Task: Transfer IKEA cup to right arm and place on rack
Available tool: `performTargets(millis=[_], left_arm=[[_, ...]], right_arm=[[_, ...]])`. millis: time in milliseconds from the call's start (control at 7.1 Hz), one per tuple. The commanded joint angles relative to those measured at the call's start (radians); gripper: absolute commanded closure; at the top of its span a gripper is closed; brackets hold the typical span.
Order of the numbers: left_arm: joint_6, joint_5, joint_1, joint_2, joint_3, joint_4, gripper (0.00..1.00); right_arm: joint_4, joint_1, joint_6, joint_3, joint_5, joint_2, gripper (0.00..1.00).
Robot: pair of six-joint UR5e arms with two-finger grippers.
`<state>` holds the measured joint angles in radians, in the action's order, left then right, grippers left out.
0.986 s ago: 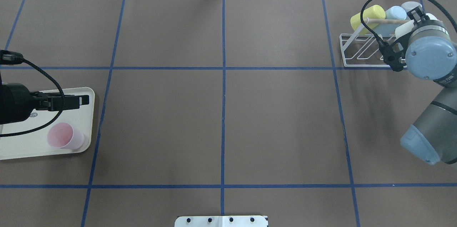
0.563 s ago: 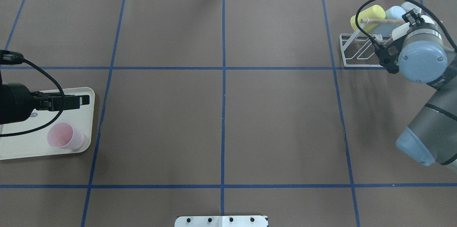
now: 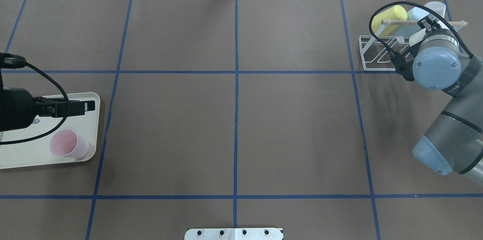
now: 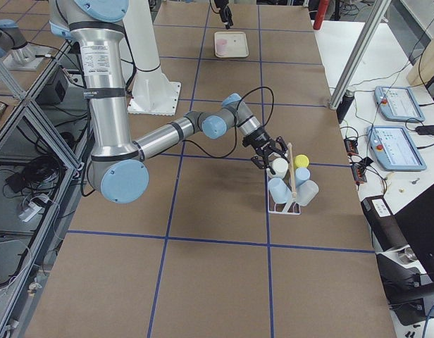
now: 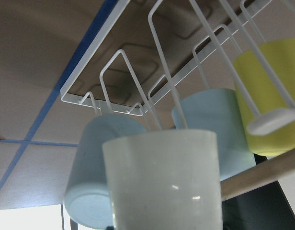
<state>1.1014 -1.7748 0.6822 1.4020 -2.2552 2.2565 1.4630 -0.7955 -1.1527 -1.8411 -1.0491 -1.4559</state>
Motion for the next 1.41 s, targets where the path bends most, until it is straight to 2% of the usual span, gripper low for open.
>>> performTargets(millis=[0,422,563,704,986,1127,1267], left_arm=[[0.000,0.000,0.000,0.000,0.000,0.000,0.00],[-0.031,-0.008,0.003,-0.023,-0.007,-0.002,0.00],[-0.094,-0.015,0.035,-0.068,-0.009,-0.002,0.00],[-0.165,-0.015,0.071,-0.107,-0.009,-0.002,0.00],[-0.187,-0.008,0.080,-0.190,0.012,0.049,0.00],[-0.183,-0.006,0.080,-0.207,0.073,0.134,0.00],[-0.164,-0.006,0.079,-0.215,0.185,0.302,0.00]], right_arm=[[0.000,0.001,0.001,0.002,-0.002,0.018,0.03],[-0.007,0.001,0.027,-0.042,-0.009,0.041,0.03],[-0.021,0.001,0.101,-0.075,-0.067,0.045,0.02],[-0.035,0.001,0.222,-0.101,-0.197,0.046,0.02],[-0.216,0.001,0.470,-0.101,-0.396,0.031,0.01],[-0.315,0.001,0.649,-0.098,-0.498,0.025,0.01],[-0.390,0.021,0.891,-0.099,-0.584,0.022,0.01]])
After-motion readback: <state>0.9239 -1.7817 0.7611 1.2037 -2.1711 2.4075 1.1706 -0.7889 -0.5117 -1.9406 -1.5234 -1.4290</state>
